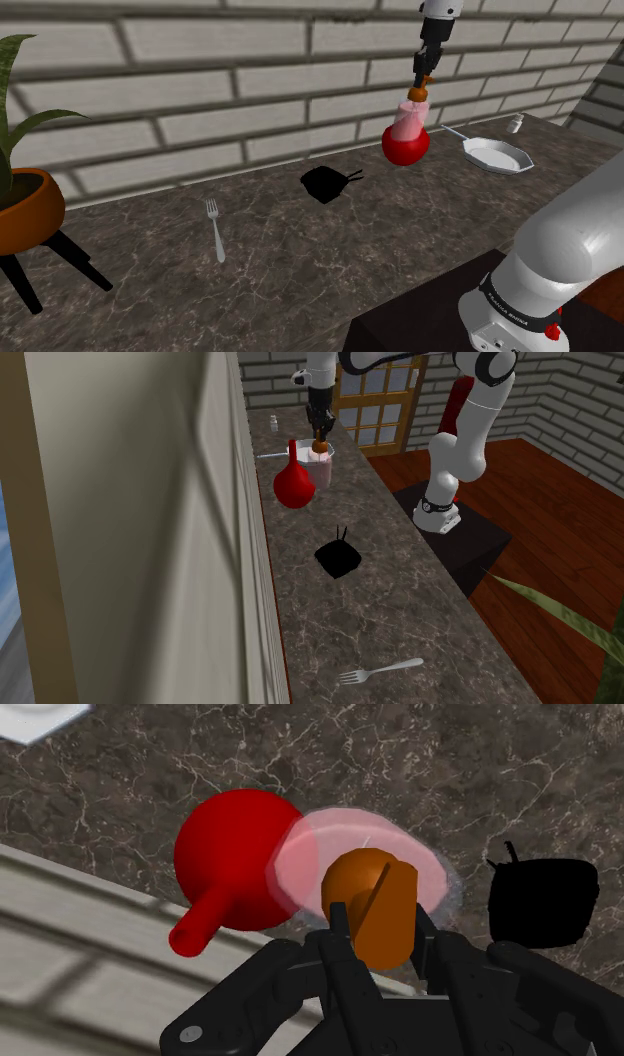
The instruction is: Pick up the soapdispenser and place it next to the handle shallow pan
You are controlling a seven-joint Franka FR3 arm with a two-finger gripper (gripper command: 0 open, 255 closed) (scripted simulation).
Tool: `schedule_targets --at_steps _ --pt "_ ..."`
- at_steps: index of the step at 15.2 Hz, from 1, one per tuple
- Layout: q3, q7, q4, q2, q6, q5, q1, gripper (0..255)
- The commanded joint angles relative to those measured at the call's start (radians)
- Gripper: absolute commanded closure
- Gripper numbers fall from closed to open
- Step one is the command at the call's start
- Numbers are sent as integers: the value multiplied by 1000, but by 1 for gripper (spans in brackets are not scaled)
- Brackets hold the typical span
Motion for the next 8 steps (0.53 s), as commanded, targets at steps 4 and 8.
schedule_targets --at_steps 4,8 --pt "-63 -108 -33 -63 -27 -24 -48 255" --pt "-117 -196 -31 -90 -52 -42 -85 255"
